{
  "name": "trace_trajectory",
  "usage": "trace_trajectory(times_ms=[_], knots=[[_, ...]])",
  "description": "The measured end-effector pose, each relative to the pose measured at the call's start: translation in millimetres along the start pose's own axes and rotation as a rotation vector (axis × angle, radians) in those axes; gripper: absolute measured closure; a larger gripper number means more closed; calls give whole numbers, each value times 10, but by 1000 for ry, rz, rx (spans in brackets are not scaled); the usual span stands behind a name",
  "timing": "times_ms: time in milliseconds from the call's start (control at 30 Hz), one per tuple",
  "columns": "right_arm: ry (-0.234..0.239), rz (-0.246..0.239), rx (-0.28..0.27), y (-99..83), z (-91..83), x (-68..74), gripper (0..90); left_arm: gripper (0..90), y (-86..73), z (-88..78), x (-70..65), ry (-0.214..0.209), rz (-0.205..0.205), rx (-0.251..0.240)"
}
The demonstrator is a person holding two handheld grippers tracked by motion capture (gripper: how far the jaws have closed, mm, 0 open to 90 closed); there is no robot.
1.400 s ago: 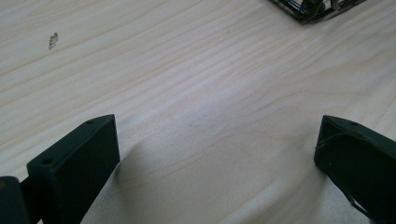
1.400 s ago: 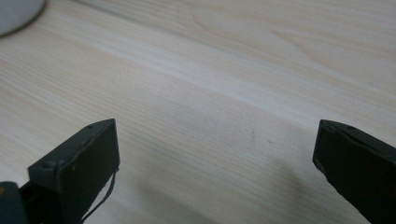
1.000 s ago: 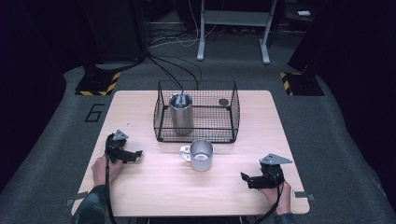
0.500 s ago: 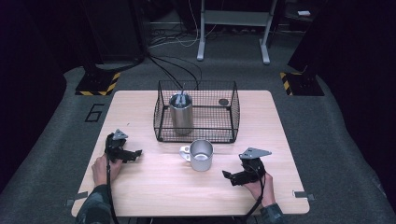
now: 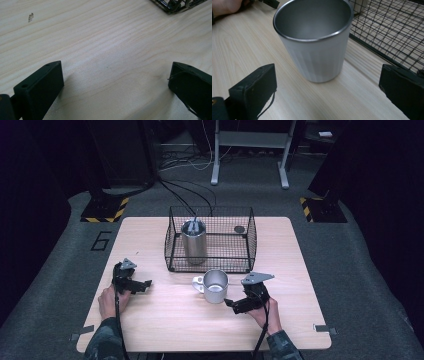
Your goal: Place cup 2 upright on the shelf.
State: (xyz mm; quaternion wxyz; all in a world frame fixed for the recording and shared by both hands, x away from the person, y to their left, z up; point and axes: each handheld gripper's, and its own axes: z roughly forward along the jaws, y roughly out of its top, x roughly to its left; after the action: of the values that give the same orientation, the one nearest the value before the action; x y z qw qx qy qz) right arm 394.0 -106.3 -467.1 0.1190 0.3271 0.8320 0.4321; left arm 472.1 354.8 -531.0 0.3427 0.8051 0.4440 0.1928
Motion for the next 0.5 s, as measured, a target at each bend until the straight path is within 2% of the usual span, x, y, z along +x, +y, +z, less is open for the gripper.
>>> trace_trajectory(times_ms=[167,300,500], knots=[[9,-21,8,100,91,32,5,1,0,0,4,5,8,-1],[16,-20,11,157,134,43,0,1,-3,2,-4,1,-6,-2],[30,-22,-29,257,244,80,0,1,-1,-1,3,5,4,-1]])
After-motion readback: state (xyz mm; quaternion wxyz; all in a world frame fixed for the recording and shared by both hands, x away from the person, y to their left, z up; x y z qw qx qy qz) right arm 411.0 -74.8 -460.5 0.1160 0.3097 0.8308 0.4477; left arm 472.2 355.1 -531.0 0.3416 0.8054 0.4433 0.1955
